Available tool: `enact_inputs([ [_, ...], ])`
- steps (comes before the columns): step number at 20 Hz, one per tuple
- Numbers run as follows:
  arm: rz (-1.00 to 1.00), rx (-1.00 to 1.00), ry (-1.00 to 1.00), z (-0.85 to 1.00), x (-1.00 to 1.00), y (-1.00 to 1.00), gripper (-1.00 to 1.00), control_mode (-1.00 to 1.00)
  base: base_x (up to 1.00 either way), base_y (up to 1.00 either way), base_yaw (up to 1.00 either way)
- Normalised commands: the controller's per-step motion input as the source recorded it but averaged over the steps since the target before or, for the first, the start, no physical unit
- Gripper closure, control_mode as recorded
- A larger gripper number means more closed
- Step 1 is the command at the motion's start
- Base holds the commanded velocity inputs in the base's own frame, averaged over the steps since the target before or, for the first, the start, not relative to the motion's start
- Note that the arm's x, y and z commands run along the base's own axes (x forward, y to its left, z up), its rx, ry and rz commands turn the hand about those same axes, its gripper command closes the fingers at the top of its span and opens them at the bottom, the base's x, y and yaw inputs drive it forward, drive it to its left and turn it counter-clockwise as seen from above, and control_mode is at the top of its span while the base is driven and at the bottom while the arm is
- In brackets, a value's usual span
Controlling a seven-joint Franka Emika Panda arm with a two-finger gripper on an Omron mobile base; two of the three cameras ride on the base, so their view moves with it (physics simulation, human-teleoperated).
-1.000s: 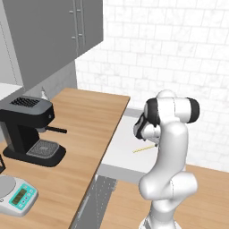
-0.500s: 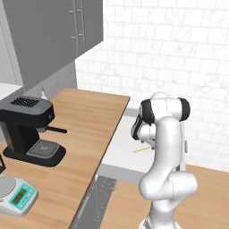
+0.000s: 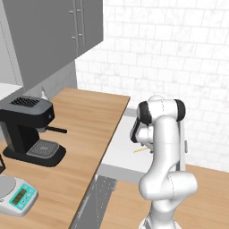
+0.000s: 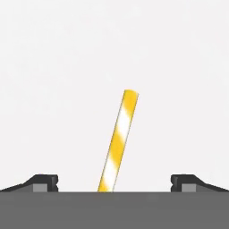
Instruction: Take a straw from the drawer in front and place it inside the glass cup on the dining counter.
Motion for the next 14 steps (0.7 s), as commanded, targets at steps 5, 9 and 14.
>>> enact_inputs([
  [5,-0.06,0.00,0.00,-0.16,0.34,-0.03,-1.00,-1.00,0.00,0.00,0.00],
  [9,-0.04,0.00,0.00,-0.13,0.30,-0.16,-1.00,-1.00,0.00,0.00,0.00],
  [14,-0.04,0.00,0.00,-0.41,-0.01,-0.09,1.00,-1.00,0.00,0.00,0.00],
])
